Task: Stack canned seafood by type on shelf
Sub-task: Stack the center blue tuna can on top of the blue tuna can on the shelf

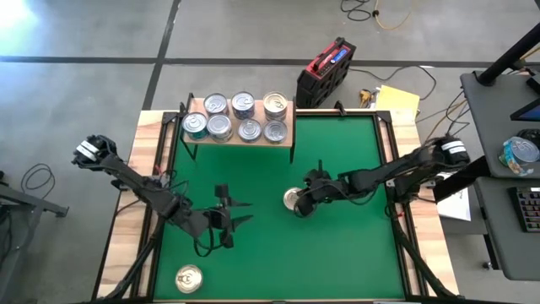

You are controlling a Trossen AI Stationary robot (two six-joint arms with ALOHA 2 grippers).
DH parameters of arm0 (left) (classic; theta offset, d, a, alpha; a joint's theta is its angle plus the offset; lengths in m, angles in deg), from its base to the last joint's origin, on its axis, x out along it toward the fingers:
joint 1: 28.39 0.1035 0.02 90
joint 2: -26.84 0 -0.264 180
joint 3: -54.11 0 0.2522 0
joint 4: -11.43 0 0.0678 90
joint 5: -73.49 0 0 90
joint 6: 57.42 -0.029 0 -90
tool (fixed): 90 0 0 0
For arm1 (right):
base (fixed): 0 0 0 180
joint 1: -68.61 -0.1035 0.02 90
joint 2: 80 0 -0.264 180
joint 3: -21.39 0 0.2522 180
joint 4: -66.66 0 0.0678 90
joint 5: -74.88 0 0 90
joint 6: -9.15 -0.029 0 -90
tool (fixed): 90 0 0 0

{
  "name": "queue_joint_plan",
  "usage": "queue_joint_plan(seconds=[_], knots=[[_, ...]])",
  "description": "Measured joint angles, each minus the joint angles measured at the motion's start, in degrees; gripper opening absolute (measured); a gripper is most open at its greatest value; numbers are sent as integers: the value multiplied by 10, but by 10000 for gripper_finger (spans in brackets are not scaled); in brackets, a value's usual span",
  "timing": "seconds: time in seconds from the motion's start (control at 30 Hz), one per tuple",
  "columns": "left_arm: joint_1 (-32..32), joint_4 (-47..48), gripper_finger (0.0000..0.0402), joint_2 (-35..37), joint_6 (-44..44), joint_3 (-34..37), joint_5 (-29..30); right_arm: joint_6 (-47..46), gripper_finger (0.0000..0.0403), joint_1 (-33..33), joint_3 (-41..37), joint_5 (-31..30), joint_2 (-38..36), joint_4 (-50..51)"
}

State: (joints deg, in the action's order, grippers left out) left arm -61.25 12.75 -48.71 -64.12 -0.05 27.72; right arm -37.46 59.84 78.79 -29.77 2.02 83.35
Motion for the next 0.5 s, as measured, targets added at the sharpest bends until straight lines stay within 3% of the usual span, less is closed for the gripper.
queue_joint_plan(seconds=[0.23, 0.5], knots=[[45, -1, 20, -78, -24, -29, -18, -21, 12, 0, 0, 14, -107, 179], [102, -10, 1, -196, -64, -83, -58, -32, 12, 0, -3, 17, -130, 233]])
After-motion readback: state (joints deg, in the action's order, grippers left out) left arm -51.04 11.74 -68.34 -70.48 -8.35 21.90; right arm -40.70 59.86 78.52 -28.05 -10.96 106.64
